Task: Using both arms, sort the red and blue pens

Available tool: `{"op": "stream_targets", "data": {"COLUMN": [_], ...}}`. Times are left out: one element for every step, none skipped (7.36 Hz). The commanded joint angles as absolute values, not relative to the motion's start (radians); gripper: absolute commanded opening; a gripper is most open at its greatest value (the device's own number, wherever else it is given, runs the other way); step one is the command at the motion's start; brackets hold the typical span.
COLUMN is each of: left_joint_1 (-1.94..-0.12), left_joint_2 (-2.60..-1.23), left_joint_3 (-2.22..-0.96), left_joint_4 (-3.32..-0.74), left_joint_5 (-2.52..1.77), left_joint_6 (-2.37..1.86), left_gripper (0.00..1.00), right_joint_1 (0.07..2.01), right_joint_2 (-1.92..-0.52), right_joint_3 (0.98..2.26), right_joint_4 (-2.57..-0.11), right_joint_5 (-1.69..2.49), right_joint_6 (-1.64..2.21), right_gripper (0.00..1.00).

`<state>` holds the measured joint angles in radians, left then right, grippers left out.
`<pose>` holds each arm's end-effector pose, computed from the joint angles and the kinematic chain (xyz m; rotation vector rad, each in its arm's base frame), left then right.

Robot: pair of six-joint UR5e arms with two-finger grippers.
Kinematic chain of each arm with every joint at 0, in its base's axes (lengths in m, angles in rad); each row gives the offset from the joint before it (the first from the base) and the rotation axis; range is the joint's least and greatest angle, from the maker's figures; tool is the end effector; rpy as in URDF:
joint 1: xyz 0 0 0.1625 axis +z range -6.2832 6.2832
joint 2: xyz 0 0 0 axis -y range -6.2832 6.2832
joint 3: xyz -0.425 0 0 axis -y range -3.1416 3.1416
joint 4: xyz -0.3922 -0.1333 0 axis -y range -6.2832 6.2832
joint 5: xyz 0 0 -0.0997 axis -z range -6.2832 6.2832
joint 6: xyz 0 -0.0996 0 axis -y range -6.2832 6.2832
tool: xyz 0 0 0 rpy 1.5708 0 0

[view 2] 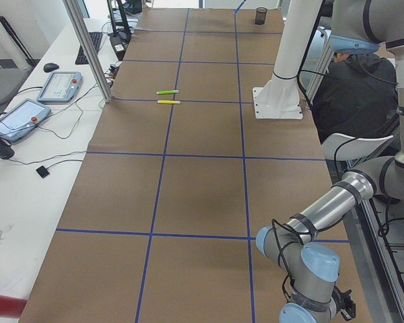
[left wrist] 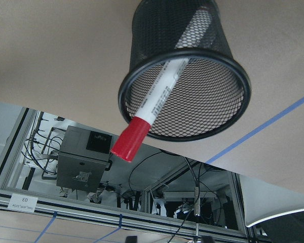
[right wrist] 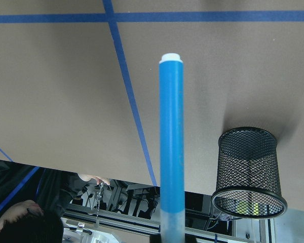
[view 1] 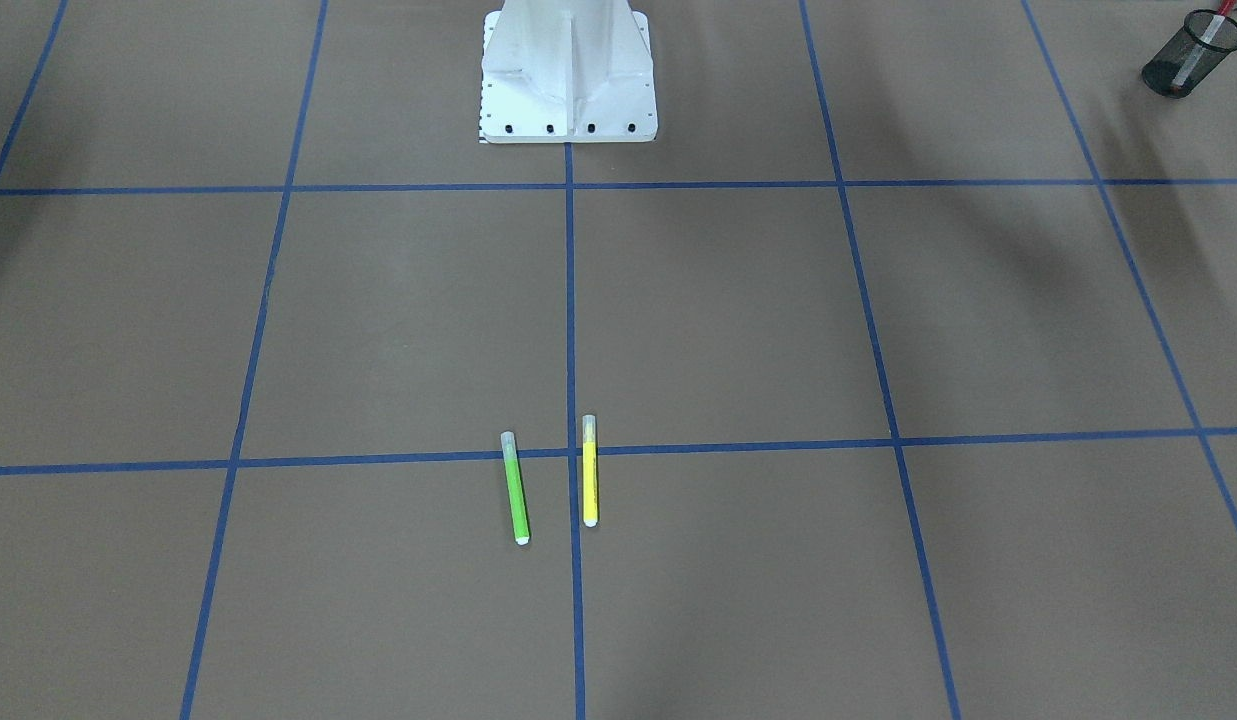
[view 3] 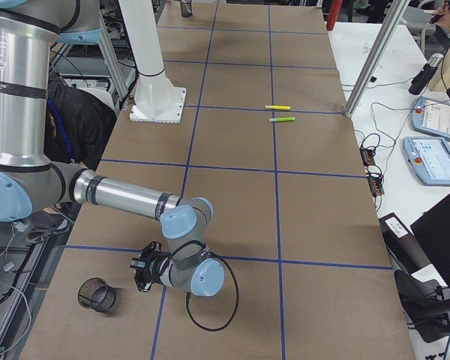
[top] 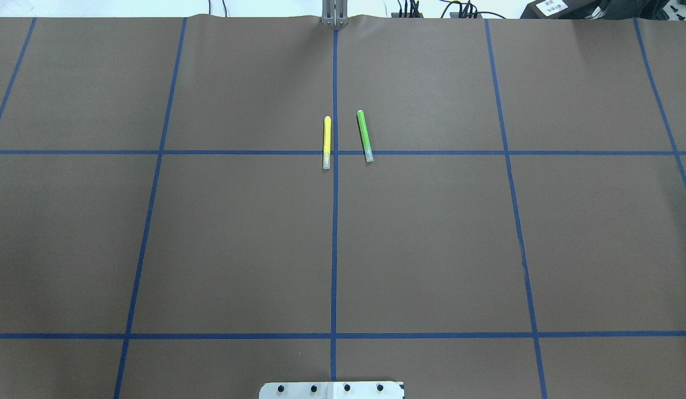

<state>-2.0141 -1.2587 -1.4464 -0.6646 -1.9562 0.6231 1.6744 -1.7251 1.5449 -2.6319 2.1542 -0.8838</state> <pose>-0.1542 -0.1012 0.8508 -0.9729 0.9510 -0.1075 0.1064 -0.2646 0.7740 -0.8190 -1.0140 -0.3055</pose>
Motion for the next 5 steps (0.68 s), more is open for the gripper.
{"op": "stream_targets", "data": {"left_joint_1": [-2.014, -2.014, -2.014, -2.014, -2.014], "left_joint_2": [-1.301, -1.33, -1.348, -1.353, -1.371], "left_joint_3": [-1.491, -1.49, -1.491, -1.505, -1.52], "left_joint_4": [-0.655, -0.653, -0.649, -0.647, -0.652], "left_joint_5": [-1.997, -1.997, -1.997, -2.002, -2.006], "left_joint_6": [0.623, 0.621, 0.624, 0.627, 0.627], "left_gripper": [1.0, 1.0, 1.0, 1.0, 1.0], "right_joint_1": [1.692, 1.704, 1.729, 1.762, 1.811], "right_joint_2": [-1.733, -1.736, -1.759, -1.764, -1.767], "right_joint_3": [1.546, 1.546, 1.548, 1.546, 1.546], "right_joint_4": [-2.634, -2.64, -2.64, -2.64, -2.643], "right_joint_5": [2.148, 2.138, 2.119, 2.061, 2.01], "right_joint_6": [-0.887, -0.891, -0.891, -0.891, -0.891], "right_gripper": [0.0, 0.0, 0.0, 0.0, 0.0]}}
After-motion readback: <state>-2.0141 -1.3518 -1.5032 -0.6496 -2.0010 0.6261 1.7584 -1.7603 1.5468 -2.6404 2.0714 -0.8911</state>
